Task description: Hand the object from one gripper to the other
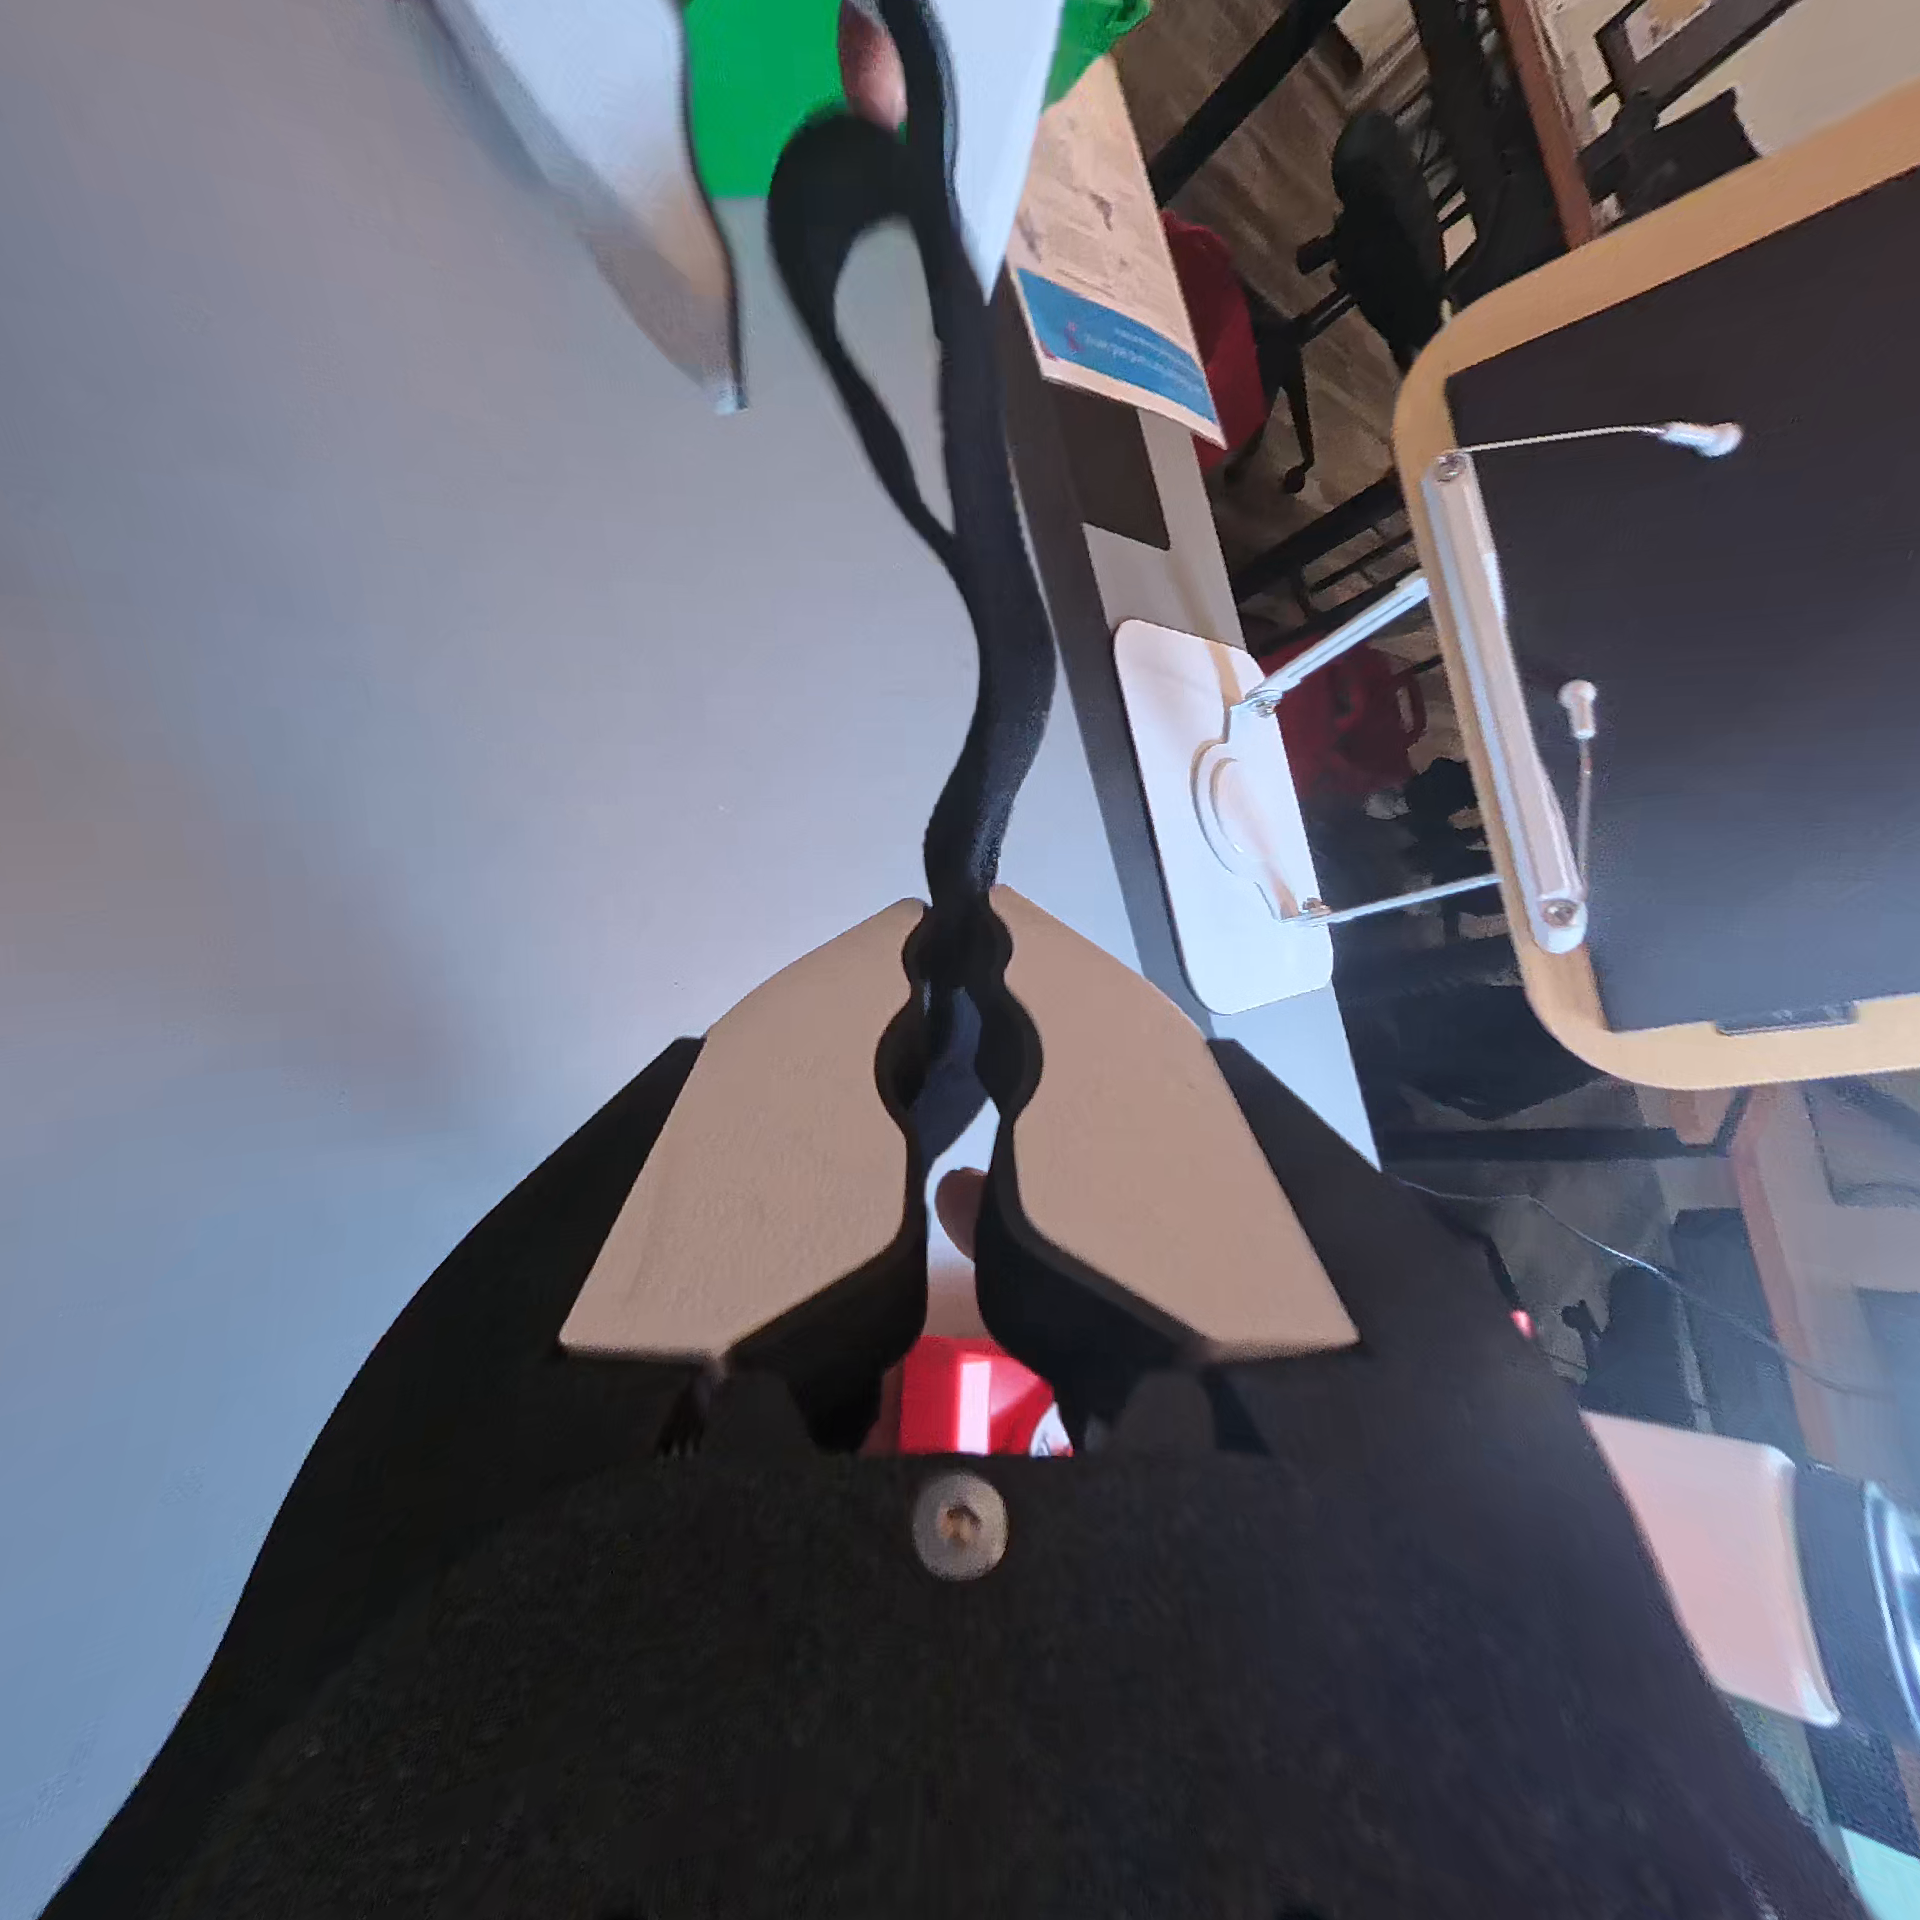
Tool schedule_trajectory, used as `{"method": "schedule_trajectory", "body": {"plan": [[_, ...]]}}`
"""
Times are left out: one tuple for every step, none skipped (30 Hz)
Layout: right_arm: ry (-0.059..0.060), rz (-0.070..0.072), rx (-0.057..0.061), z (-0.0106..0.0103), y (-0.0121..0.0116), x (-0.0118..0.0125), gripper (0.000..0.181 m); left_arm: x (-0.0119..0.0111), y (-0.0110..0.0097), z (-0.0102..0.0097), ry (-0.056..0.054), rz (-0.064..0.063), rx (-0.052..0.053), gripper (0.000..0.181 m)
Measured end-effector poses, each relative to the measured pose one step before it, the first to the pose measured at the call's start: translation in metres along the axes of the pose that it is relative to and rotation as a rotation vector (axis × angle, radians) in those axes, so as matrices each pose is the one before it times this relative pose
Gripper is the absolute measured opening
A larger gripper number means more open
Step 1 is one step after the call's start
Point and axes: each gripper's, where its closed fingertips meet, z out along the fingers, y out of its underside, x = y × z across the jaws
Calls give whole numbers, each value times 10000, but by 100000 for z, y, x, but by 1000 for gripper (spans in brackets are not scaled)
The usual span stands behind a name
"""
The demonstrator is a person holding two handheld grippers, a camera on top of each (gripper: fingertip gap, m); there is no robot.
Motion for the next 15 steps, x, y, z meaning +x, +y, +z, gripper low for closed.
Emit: {"method": "schedule_trajectory", "body": {"plan": [[80, 37, 80, -363, 27, 373, 4, -113, 467, 275, -93, 165, -180, 38], [49, 61, 48, -317, 49, 297, 4, -111, 323, 322, -94, 118, -112, 41], [-28, 27, -3, -246, 95, 120, 4, -214, 27, 262, -169, 81, 41, 44], [-8, -61, -39, -207, 117, 62, 4, -373, -307, 141, -262, 52, 225, 47], [-17, -81, -86, -140, 141, 17, 4, -262, -519, 11, -198, 38, 338, 46], [-52, -56, -20, -114, 29, -59, 4, -266, -569, -103, -193, 10, 359, 46], [-43, -6, 135, -113, -190, -45, 4, -272, -533, -183, -160, -55, 337, 46], [-57, 46, 277, -108, -394, -47, 4, 56, -585, -227, 111, -153, 405, 48], [-139, 56, 224, -82, -351, -179, 4, 104, -710, -292, 191, -224, 543, 49], [-44, -26, 183, -45, -298, -107, 4, -58, -750, -349, 122, -227, 616, 49], [13, -76, 50, -14, -135, -53, 4, -1, -591, -372, 208, -245, 521, 49], [-13, -43, -148, 26, 127, -58, 4, 37, -422, -374, 200, -154, 361, 51], [13, -42, -192, -1, 210, -8, 4, -89, -301, -363, -7, 111, 215, 53], [14, -43, -160, -13, 223, 20, 4, -212, -103, -286, -223, 382, -4, 52], [-105, 6, -182, 17, 282, -134, 4, -289, 141, -175, -357, 538, -251, 52]]}}
